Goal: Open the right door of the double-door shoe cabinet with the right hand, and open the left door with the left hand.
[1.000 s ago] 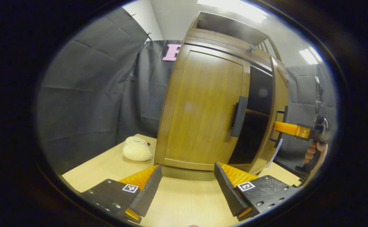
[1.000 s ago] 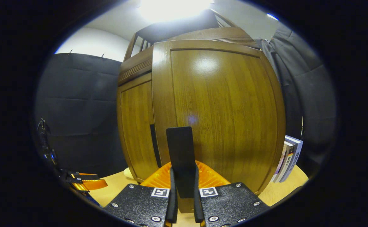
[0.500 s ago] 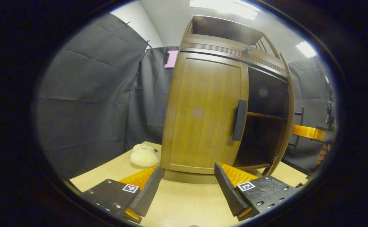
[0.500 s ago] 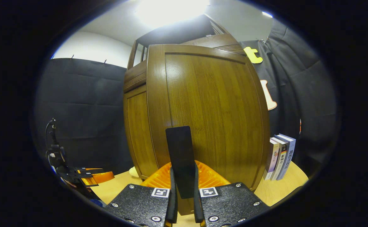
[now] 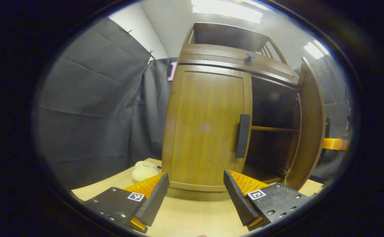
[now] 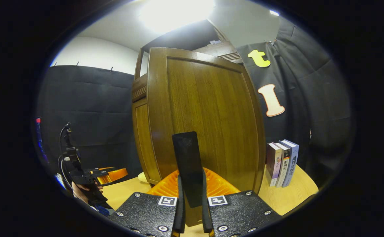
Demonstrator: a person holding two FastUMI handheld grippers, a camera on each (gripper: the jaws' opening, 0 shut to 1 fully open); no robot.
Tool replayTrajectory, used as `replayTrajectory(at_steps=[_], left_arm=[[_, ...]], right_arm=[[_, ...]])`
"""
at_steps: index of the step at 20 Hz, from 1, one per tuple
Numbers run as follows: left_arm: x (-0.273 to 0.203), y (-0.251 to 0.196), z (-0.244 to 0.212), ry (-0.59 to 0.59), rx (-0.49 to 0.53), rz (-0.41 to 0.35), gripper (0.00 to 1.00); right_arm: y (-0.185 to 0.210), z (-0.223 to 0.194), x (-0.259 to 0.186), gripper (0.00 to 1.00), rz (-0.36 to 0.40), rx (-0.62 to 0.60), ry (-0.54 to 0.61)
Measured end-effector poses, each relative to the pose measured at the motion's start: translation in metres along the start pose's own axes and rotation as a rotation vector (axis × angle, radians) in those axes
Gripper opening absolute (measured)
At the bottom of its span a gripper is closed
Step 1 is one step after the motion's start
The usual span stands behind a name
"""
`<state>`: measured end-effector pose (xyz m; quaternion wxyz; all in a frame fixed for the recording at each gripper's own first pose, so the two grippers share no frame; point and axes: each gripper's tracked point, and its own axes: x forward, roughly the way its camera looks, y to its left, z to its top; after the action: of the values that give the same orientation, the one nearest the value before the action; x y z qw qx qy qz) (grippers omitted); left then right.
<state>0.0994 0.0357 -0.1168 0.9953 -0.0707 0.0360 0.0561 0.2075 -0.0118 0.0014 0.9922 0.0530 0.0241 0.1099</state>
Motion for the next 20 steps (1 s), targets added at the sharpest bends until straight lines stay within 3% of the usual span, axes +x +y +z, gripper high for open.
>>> replayTrajectory(at_steps=[2, 7, 9, 10, 14, 17, 20], left_arm=[[0.000, -0.001, 0.004, -0.013, -0.008, 0.005, 1.00], [0.001, -0.011, -0.002, -0.008, -0.058, -0.017, 0.96], [0.003, -0.011, -0.007, -0.002, -0.059, -0.012, 1.00], [0.003, -0.011, -0.009, 0.003, -0.064, -0.011, 0.96], [0.004, -0.013, -0.009, -0.001, -0.082, -0.003, 1.00], [0.003, -0.011, -0.010, -0.002, -0.077, -0.011, 0.96], [0.001, -0.010, -0.013, 0.008, -0.077, -0.018, 0.96]], right_arm=[[-0.009, 0.001, -0.002, 0.19, 0.003, 0.008, -0.005], [-0.015, 0.001, -0.017, 0.21, -0.013, 0.014, -0.024], [-0.002, 0.003, -0.016, 0.21, -0.020, -0.002, -0.022], [0.006, 0.005, -0.016, 0.21, -0.016, 0.001, -0.017], [-0.004, 0.010, -0.001, 0.21, -0.032, -0.017, 0.001], [-0.007, 0.012, -0.007, 0.21, -0.071, -0.066, -0.016], [-0.026, 0.020, -0.028, 0.18, -0.086, -0.035, -0.035]])
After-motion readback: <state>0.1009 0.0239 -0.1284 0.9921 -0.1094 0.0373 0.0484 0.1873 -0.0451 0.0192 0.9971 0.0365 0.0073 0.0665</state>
